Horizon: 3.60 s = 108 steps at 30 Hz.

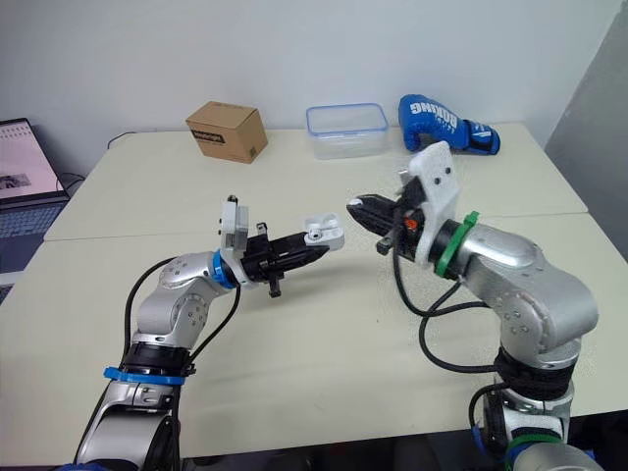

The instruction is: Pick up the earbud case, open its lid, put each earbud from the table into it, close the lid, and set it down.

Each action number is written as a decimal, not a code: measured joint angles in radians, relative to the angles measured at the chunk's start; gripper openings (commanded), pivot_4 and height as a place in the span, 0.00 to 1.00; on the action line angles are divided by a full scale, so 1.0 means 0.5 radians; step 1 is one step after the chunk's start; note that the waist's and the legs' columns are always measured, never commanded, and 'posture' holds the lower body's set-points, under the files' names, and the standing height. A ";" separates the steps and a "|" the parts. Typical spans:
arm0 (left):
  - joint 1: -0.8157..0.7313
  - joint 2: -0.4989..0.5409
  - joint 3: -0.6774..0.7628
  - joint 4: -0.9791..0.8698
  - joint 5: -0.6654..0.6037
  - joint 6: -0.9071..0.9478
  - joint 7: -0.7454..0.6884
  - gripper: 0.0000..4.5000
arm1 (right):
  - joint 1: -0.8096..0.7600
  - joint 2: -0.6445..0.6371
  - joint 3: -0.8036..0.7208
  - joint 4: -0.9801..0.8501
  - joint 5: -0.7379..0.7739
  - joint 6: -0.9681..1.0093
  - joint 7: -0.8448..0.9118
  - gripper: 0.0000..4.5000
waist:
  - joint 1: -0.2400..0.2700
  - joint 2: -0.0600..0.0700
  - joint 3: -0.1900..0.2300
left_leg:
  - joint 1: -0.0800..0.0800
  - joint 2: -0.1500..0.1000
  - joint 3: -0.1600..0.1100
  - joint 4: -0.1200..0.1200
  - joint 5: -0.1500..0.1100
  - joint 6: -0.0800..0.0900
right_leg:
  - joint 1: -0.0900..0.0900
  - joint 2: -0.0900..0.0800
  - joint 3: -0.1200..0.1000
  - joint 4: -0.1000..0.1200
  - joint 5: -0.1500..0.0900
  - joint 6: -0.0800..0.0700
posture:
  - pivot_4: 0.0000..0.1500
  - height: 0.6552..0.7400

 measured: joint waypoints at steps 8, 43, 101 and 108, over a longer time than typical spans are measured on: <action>-0.012 -0.001 0.000 0.001 0.000 0.006 -0.006 0.17 | 0.072 0.052 0.215 -0.038 -0.114 -0.094 -0.244 0.08 | 0.000 0.000 0.000 | 0.000 0.000 0.000 0.000 0.000 0.000 | 0.000 0.000 0.000 0.000 0.000 0.000 | 1.00 0.89; -0.202 -0.073 -0.003 0.132 0.014 0.102 0.006 0.17 | 0.022 0.174 0.418 -0.035 -0.249 -0.047 -0.594 0.08 | -0.003 0.000 0.000 | 0.000 0.000 0.000 0.000 0.000 0.000 | 0.000 0.001 0.000 0.000 0.000 0.000 | 1.00 0.89; 0.170 0.149 0.054 -0.486 -0.230 0.416 0.011 0.17 | -0.641 -0.323 0.634 1.291 -0.036 -0.730 1.058 0.00 | -0.043 0.001 0.000 | -0.001 0.001 0.000 -0.002 0.000 0.000 | -0.001 0.000 0.001 -0.003 0.000 0.000 | 1.00 0.89; 0.172 0.151 0.056 -0.481 -0.234 0.414 0.031 0.17 | -0.631 -0.348 0.629 1.161 -0.015 -0.665 1.070 0.00 | -0.042 0.001 0.000 | -0.001 0.001 0.000 -0.002 0.000 0.000 | -0.001 0.000 0.001 -0.003 0.000 0.000 | 1.00 0.89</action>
